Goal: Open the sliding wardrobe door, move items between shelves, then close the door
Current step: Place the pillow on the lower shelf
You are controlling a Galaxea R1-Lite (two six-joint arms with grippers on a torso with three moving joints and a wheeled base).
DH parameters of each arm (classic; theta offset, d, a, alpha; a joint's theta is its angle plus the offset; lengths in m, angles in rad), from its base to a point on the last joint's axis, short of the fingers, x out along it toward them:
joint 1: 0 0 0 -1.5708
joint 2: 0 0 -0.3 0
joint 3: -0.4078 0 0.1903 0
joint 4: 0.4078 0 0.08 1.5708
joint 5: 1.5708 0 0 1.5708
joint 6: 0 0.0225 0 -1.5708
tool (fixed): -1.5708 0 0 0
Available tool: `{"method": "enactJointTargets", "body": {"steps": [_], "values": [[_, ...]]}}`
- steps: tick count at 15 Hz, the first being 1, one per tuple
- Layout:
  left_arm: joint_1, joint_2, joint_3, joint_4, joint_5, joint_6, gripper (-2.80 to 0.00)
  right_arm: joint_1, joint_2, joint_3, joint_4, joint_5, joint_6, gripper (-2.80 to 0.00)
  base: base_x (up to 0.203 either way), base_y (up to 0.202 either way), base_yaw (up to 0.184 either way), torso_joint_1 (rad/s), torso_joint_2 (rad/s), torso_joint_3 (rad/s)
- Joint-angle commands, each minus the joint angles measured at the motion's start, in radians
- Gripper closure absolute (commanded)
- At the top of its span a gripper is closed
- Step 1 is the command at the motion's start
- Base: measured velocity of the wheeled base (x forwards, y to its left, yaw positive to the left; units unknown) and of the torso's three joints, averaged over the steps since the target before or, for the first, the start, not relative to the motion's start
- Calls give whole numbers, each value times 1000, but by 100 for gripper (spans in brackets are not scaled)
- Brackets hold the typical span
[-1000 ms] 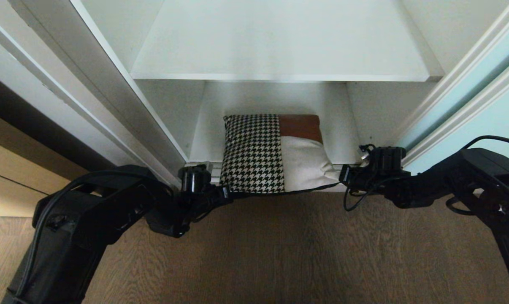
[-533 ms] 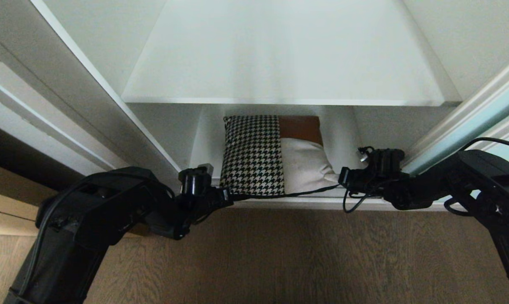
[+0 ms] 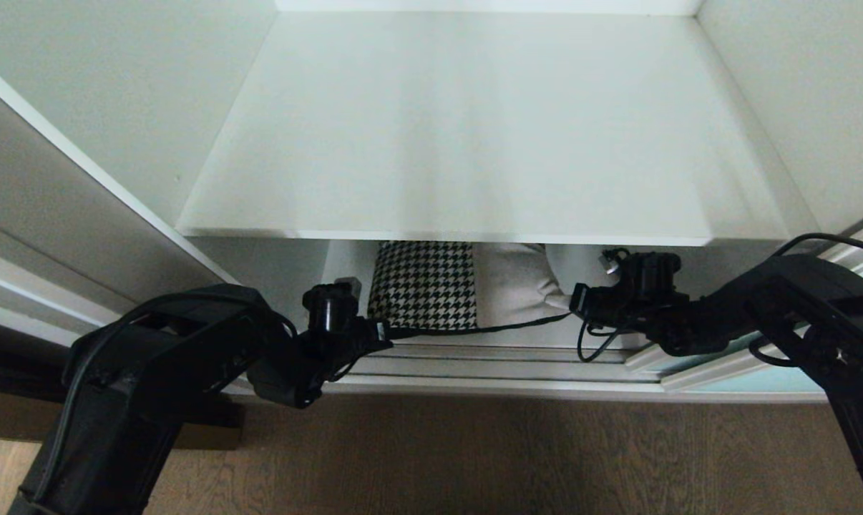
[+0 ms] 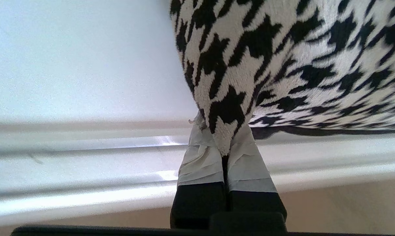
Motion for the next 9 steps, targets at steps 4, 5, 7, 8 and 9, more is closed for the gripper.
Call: {"method": "enactJointTargets", "body": {"steps": [4, 5, 7, 8, 9], "values": [[-7, 25, -45, 13, 139, 98, 0, 0, 2, 1, 0, 4, 2, 0, 0, 0, 0, 0, 0, 0], [-7, 17, -46, 24, 136, 88, 0, 0, 2, 7, 0, 4, 1, 0, 0, 0, 0, 0, 0, 0], [-6, 12, -51, 34, 132, 62, 0, 4, 2, 12, -1, 4, 1, 0, 0, 0, 0, 0, 0, 0], [-5, 8, -52, 37, 132, 58, 0, 4, 2, 10, -1, 4, 1, 0, 0, 0, 0, 0, 0, 0], [-5, 7, -53, 37, 132, 55, 0, 4, 2, 10, -1, 4, 1, 0, 0, 0, 0, 0, 0, 0]]}}
